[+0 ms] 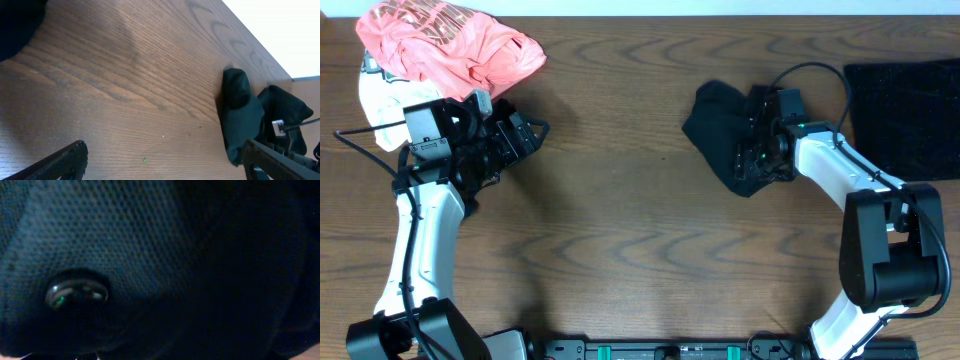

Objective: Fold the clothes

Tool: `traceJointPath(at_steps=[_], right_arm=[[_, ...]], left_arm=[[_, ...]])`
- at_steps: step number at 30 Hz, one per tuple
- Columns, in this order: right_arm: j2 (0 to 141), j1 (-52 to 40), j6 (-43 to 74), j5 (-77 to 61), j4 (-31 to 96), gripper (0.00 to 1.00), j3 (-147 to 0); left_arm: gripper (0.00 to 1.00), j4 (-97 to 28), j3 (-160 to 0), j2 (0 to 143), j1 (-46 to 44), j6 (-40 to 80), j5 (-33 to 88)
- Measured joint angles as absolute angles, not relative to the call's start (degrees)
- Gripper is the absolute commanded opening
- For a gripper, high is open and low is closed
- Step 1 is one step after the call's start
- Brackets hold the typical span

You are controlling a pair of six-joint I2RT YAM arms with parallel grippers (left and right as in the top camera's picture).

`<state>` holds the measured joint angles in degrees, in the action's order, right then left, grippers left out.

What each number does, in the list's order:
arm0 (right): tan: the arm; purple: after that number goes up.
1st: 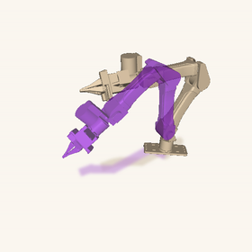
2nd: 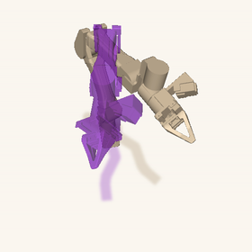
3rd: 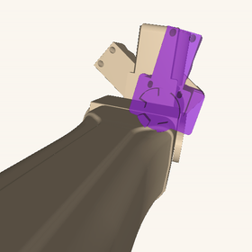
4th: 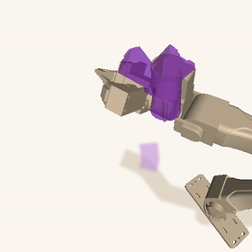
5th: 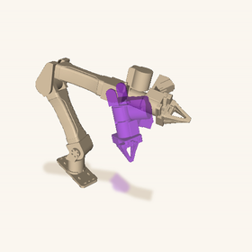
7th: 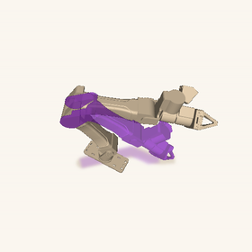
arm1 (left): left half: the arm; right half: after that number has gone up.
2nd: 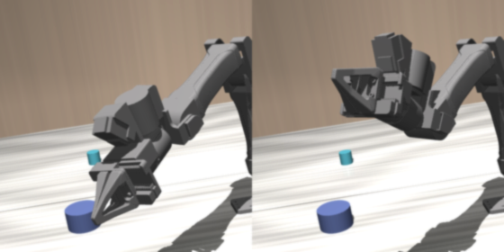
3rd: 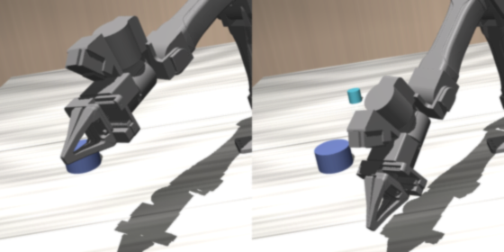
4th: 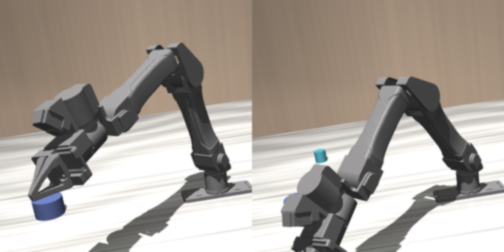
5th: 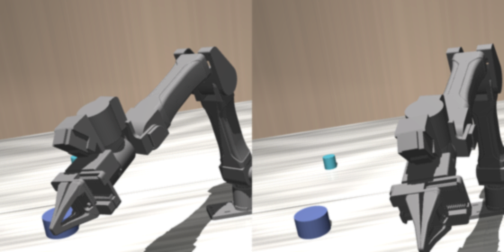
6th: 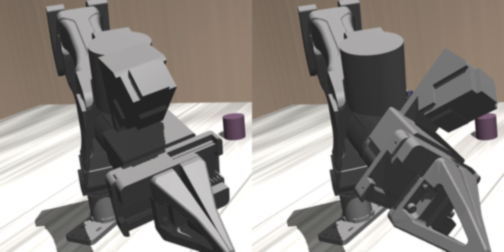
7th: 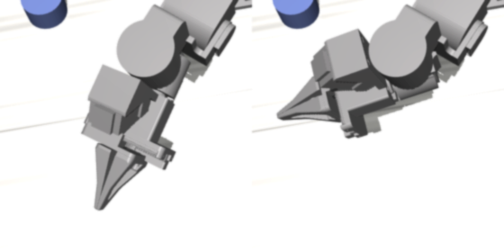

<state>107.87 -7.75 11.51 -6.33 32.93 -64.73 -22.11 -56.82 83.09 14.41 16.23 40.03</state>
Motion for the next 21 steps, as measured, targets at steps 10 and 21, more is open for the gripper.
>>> traceJointPath(at_steps=[10,21], right_arm=[[109.43,-2.59,-8.45,1.83,17.89,0.83,-64.2],[112.14,-1.98,-39.66,10.04,-0.47,0.96,-63.88]], left_arm=[[0.98,-22.59,-56.82,83.09,14.41,16.21,39.9],[0.98,-22.65,-56.82,83.09,14.41,16.21,39.86]])
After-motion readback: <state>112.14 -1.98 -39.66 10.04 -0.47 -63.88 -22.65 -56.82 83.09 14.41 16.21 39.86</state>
